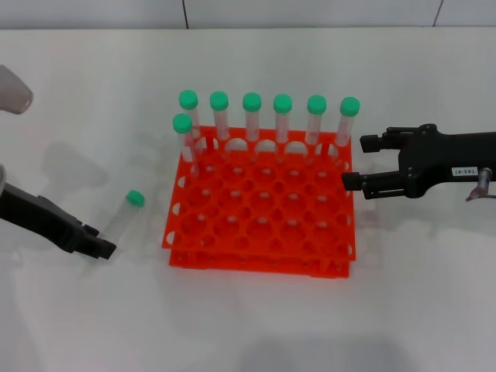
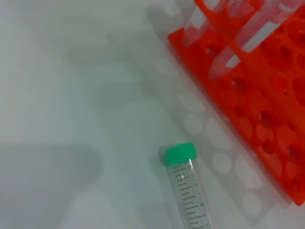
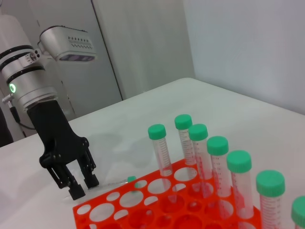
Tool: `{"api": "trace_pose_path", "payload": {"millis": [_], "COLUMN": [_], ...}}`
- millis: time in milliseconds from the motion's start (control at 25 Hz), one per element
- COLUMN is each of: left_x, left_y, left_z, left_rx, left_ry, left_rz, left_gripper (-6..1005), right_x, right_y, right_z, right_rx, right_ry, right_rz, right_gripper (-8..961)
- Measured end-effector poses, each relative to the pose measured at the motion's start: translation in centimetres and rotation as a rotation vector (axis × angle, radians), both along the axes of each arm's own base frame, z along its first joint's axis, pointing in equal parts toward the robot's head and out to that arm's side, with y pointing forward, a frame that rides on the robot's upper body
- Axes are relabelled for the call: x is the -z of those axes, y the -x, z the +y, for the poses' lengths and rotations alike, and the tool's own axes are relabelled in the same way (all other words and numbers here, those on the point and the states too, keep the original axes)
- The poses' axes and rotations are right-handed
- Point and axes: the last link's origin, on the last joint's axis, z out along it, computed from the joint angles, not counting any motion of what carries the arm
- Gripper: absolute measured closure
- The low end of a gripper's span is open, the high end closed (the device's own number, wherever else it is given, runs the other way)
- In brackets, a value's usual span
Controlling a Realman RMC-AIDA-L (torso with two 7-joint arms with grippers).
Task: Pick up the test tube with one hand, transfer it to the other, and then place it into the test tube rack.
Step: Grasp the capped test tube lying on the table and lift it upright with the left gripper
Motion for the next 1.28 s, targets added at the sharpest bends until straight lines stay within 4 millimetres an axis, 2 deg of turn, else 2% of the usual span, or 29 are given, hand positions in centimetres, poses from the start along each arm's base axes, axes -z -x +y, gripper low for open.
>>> {"api": "trace_pose_path", "payload": {"millis": [1280], "left_x": [0.3], "left_y": [0.16], "left_z": [0.43], "left_rx": [-0.031], "left_ry": [0.009], "left_rz": [0.038], "left_gripper": [555], "right_x": [-0.03], "right_y": [-0.04], "right_z": [0.12], "right_rx": [0.002], "right_ry": [-0.009], "right_rz": [-0.003], "right_gripper": [141]}}
